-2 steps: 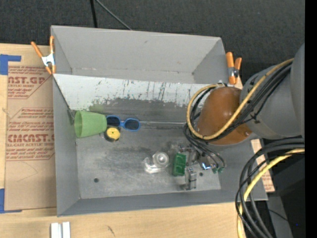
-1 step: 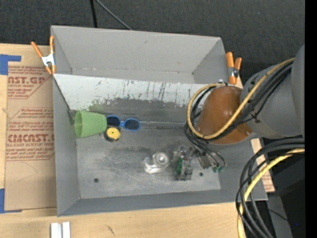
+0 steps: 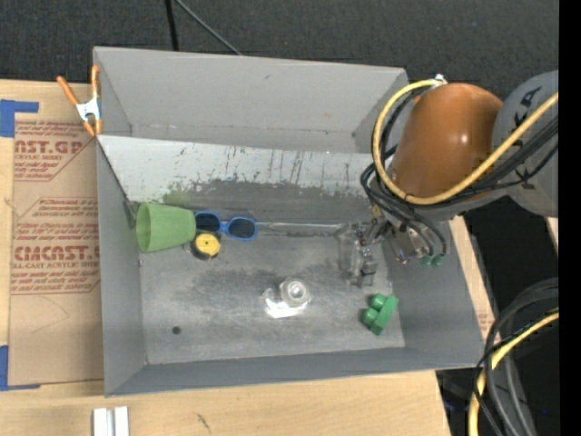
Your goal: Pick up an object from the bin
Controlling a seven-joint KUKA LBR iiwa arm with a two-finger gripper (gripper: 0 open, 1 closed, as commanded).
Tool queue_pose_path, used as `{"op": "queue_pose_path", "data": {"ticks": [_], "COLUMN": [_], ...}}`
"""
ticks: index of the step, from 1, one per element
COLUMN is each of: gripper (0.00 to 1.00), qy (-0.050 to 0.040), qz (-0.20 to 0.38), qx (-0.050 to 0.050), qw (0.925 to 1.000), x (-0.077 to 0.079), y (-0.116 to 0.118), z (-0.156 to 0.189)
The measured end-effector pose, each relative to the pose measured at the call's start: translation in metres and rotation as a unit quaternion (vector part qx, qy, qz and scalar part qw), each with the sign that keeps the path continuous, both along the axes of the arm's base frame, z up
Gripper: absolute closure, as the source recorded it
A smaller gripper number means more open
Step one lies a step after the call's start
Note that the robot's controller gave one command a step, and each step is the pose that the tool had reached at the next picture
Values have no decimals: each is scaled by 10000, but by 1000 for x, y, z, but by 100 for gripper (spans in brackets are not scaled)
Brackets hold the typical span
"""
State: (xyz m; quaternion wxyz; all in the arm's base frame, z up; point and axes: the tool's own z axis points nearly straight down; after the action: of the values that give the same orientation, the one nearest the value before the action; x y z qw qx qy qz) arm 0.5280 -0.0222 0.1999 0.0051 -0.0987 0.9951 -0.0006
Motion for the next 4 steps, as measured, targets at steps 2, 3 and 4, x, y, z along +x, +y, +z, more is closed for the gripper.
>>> {"op": "queue_pose_path", "data": {"ticks": [2, 3, 4], "gripper": [0, 0, 0], "qy": [79, 60, 23], "qz": [1050, 1553, 1801], "qx": [-4, -7, -13], "qw": [9944, 9879, 9837], "x": [-31, -36, 25], "y": [-56, -100, -108], "z": [-90, -110, -111]}}
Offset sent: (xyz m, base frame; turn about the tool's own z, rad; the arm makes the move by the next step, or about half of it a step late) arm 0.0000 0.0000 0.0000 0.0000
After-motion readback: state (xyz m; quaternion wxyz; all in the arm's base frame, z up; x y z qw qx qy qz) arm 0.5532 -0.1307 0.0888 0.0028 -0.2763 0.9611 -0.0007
